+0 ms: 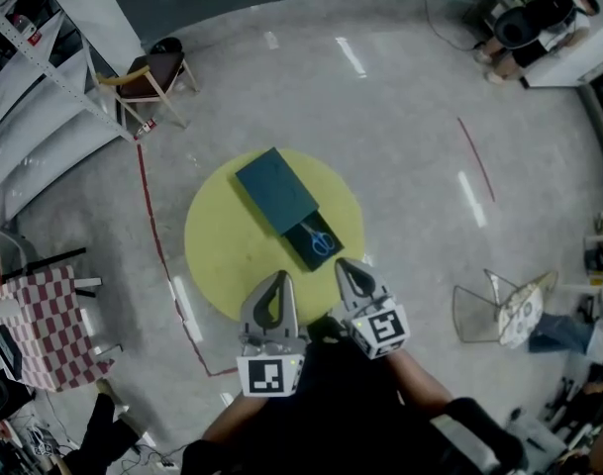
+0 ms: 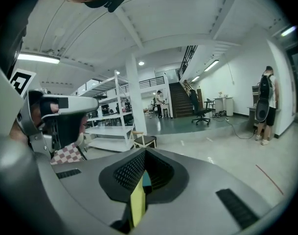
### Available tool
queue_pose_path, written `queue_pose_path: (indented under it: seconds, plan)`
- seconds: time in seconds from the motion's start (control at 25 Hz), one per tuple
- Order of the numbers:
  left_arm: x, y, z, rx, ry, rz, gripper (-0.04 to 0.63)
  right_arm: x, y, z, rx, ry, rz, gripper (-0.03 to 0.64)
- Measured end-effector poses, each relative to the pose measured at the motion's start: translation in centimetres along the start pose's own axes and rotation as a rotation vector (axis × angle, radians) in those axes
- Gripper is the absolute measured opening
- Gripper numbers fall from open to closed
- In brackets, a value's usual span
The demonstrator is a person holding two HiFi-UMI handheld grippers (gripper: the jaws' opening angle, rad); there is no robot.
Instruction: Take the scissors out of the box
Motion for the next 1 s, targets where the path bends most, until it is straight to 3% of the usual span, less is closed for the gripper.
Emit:
queue_pose_path:
  seconds: [0.32,0.6,1.0]
  plan:
    - [-2.7,0.6,-2.2,0.025,0.012,-0.027,-0.002,-4.6,2.9,1.5,0.003,0.022,-0.149,-0.002]
    - [-4.5,0.7,-3.2,0.031,0.022,-0.031,-0.002,-8.7,9.8,3.4,0.024,0.035,-0.322,0.002]
    - [-6.0,1.7,-3.3,0.059,0.026,-0.072,-0.002,-12.6,18.7,5.1,0.131,-0.005,-0.674,0.046]
Point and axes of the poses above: the fingertips, and each gripper's own axes: x backward along the fingers, z to its right, y out of its underside, the point moved 4 cm from there along x, backward along the fingers, and after that the axes turned 7 degrees about y, right-handed, at the moved point
